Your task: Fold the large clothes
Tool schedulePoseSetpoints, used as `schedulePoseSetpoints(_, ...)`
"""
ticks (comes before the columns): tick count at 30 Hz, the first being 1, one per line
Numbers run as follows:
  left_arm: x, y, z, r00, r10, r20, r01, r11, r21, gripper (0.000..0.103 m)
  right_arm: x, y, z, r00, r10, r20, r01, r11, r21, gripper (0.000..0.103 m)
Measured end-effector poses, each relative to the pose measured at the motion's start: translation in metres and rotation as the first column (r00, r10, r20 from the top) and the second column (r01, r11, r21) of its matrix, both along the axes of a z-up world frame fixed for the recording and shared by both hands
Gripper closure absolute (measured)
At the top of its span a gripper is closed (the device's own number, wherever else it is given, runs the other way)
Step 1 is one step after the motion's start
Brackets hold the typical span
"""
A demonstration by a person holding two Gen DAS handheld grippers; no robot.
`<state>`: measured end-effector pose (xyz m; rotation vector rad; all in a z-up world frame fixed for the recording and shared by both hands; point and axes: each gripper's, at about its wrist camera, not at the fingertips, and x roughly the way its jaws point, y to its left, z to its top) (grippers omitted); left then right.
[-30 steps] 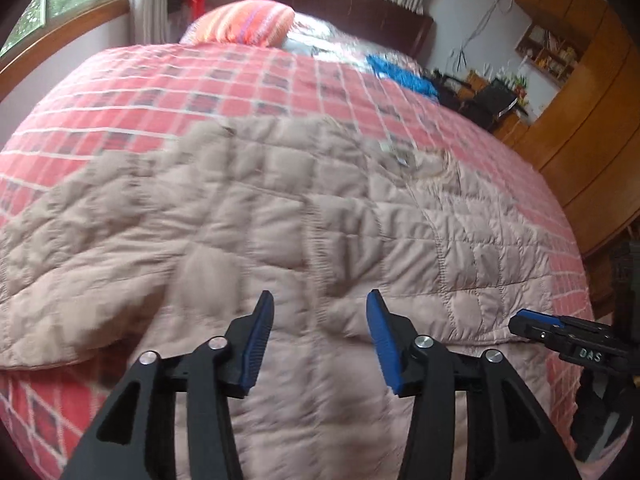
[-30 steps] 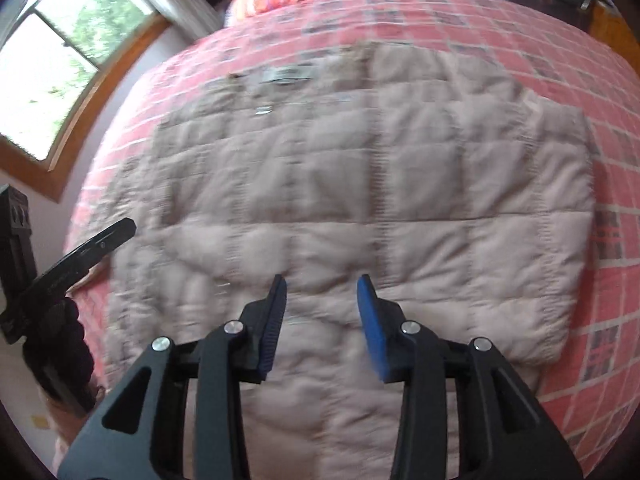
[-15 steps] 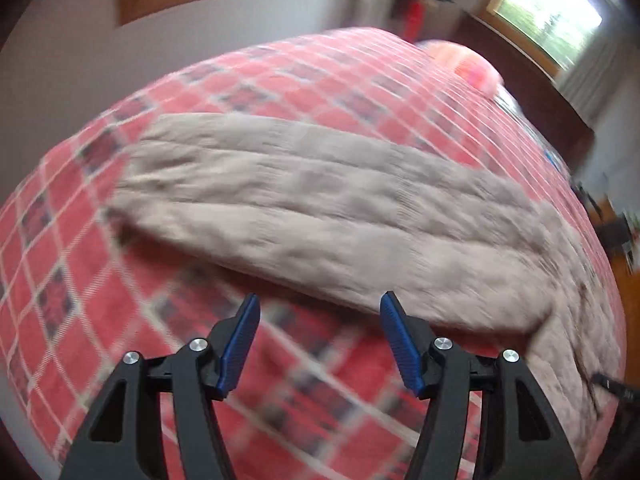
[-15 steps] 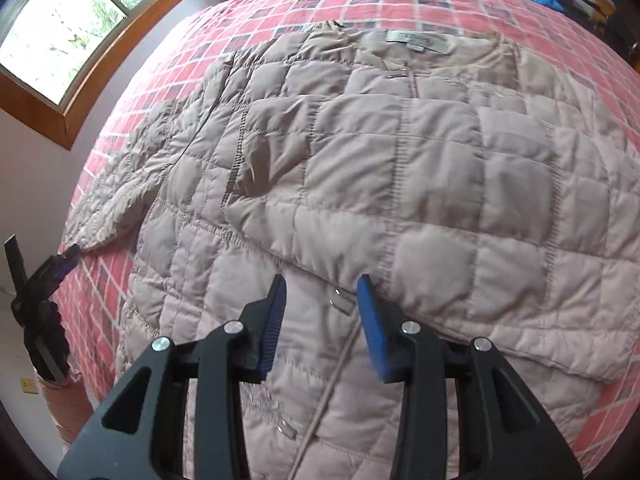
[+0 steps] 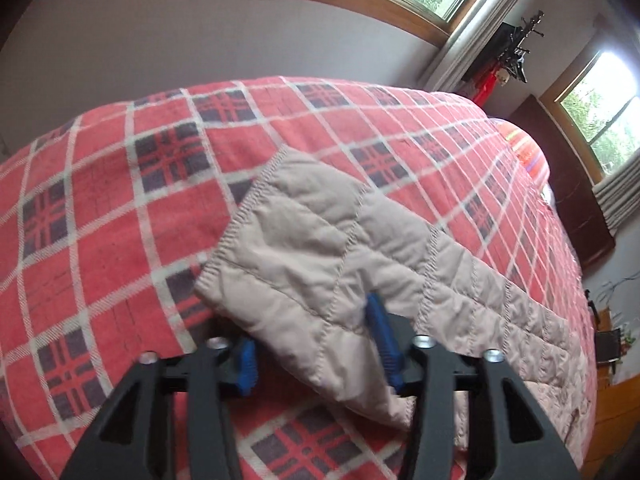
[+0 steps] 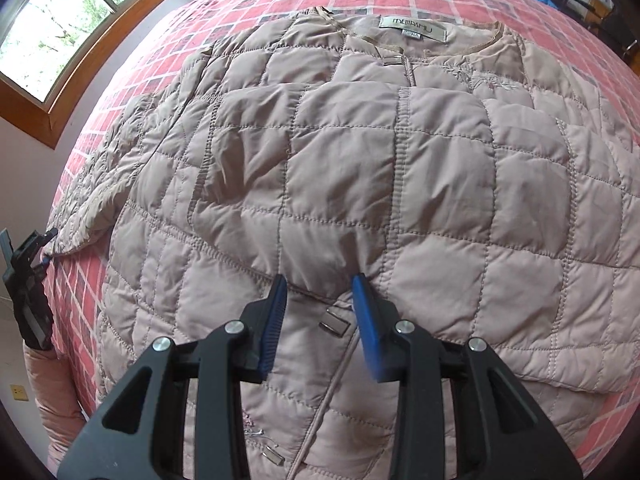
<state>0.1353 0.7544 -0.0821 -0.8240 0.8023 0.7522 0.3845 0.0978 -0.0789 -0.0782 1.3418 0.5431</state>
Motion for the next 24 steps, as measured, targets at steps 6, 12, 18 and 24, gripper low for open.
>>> schedulePoseSetpoints(6,-0.003,0.004,0.000,0.999,0.012,0.030,-0.011,1.000,-0.016,0.095,-0.002,0.001,-0.001,1.000,0.006,0.012,-0.006,1.000,-0.007,0.069)
schedulePoseSetpoints(12,0.001,-0.031,0.039,0.998,-0.002,0.060,-0.006,0.991,0.134,0.098,-0.003,0.001,-0.002,1.000,0.006,0.022,-0.006,1.000,-0.008,0.069)
schedulePoseSetpoints(18,0.044,-0.109,0.091,0.970,-0.222,0.099,0.190,0.947,0.258,0.099,-0.003,0.001,-0.003,1.000,0.005,0.016,-0.005,1.000,0.006,0.069)
schedulePoseSetpoints(24,0.092,-0.205,0.114,0.884,-0.451,0.121,0.396,0.861,0.320,0.099,-0.002,-0.001,-0.002,1.000,0.007,0.009,-0.007,1.000,0.016,0.069)
